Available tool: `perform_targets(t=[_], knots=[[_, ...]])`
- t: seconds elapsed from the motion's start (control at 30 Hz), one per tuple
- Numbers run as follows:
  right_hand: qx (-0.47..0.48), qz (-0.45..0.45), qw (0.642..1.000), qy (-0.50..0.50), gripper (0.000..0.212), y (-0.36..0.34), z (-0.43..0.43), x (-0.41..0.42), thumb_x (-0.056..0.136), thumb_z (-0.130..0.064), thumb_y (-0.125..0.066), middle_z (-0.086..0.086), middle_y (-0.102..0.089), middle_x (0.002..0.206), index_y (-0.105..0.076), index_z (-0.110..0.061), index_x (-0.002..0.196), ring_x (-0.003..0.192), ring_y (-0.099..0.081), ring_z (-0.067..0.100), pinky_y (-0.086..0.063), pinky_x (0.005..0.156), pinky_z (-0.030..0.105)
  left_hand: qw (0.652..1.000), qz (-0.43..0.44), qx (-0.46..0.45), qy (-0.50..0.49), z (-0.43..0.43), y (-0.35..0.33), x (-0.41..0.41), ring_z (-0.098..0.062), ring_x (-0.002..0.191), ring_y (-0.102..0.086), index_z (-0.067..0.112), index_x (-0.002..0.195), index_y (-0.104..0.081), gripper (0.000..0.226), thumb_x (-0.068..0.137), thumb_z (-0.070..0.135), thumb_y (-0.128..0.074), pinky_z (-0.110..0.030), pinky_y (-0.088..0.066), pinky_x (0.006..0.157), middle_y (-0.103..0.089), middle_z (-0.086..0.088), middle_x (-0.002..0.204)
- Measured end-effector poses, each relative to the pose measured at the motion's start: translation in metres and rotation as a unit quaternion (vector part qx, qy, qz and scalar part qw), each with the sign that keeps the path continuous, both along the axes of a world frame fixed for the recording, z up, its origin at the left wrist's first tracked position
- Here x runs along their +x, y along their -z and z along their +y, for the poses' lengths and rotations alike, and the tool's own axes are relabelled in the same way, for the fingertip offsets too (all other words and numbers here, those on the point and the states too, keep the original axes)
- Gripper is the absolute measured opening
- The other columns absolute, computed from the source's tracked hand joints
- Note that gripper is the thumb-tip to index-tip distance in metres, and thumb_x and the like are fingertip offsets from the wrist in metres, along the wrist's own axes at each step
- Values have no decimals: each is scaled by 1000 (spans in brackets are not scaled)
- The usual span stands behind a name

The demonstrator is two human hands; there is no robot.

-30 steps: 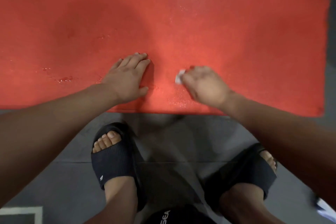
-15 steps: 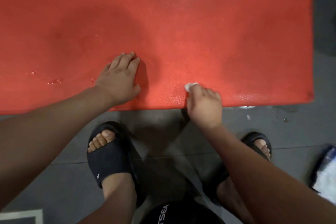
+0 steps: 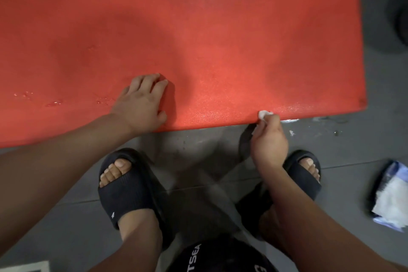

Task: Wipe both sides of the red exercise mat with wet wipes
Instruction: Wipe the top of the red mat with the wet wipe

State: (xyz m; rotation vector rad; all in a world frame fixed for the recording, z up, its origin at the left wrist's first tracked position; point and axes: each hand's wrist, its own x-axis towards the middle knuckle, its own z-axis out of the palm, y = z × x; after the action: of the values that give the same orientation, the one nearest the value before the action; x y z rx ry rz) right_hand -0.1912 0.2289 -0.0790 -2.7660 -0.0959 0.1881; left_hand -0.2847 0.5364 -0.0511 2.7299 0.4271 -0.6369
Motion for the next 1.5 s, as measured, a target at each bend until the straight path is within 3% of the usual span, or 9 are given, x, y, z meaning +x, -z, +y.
perform_targets(t=[0.13,0.3,0.57,0.8,0.97,1.03,1.2,1.37,1.5], knots=[[38,7,999,-33,7,8,51,-28,96,-14,-48,20,-64,86,-52,-8,96,73,-62,43,-45,59,45,1000,-15,-1,7,6,0,-2,-37,138,-30,15,152,-38,77,82,29,-66,-53,-36,113,-35,-12,155],[45,-5,928,-370,22,11,109,-53,83,-6,-59,6,-69,89,-62,-13,103,75,-66,31,-47,65,39,997,-29,30,-64,23,-3,-15,-38,137,-32,16,149,-43,72,81,26,-65,-54,-36,110,-39,-12,152],[14,-70,963,-259,10,11,141,-13,86,-7,-60,14,-65,75,-61,-7,95,64,-61,37,-47,59,39,987,-21,56,-150,58,0,-42,-38,141,-29,20,152,-37,73,85,31,-64,-54,-31,114,-30,-10,158],[-4,-92,769,-633,30,17,149,-24,75,-12,-63,5,-67,85,-65,-14,105,74,-64,29,-48,68,37,989,-24,36,-144,67,6,-51,-37,141,-28,27,155,-34,76,86,38,-64,-55,-34,115,-30,-8,159],[-54,-100,932,-344,21,11,169,10,84,-16,-57,8,-68,81,-65,-17,104,72,-63,34,-45,66,39,990,-21,39,-136,72,5,-52,-35,140,-29,29,154,-33,76,85,42,-62,-54,-36,111,-31,-5,158],[-49,-110,924,-364,19,15,176,-17,91,-15,-52,10,-67,77,-65,-10,104,69,-63,33,-44,65,39,990,-19,40,-134,73,5,-51,-34,139,-29,29,154,-33,76,85,43,-62,-54,-36,110,-31,-4,157],[9,-112,763,-636,20,14,165,-39,85,-14,-53,4,-65,81,-62,-15,102,73,-60,28,-44,68,37,990,-20,41,-131,73,7,-53,-34,138,-29,30,153,-33,76,84,45,-61,-54,-36,110,-32,-4,156],[-87,-77,931,-346,26,9,188,25,87,-21,-50,10,-69,86,-64,-16,109,79,-64,35,-46,70,40,990,-29,41,-129,74,9,-52,-35,138,-30,29,154,-34,76,84,44,-61,-53,-37,110,-33,-4,156],[-63,-96,879,-463,33,11,196,-32,81,-10,-54,13,-66,80,-63,-1,111,72,-62,33,-47,66,39,990,-30,35,-136,74,11,-54,-36,138,-30,31,153,-34,76,85,43,-63,-53,-37,111,-32,-3,157]])
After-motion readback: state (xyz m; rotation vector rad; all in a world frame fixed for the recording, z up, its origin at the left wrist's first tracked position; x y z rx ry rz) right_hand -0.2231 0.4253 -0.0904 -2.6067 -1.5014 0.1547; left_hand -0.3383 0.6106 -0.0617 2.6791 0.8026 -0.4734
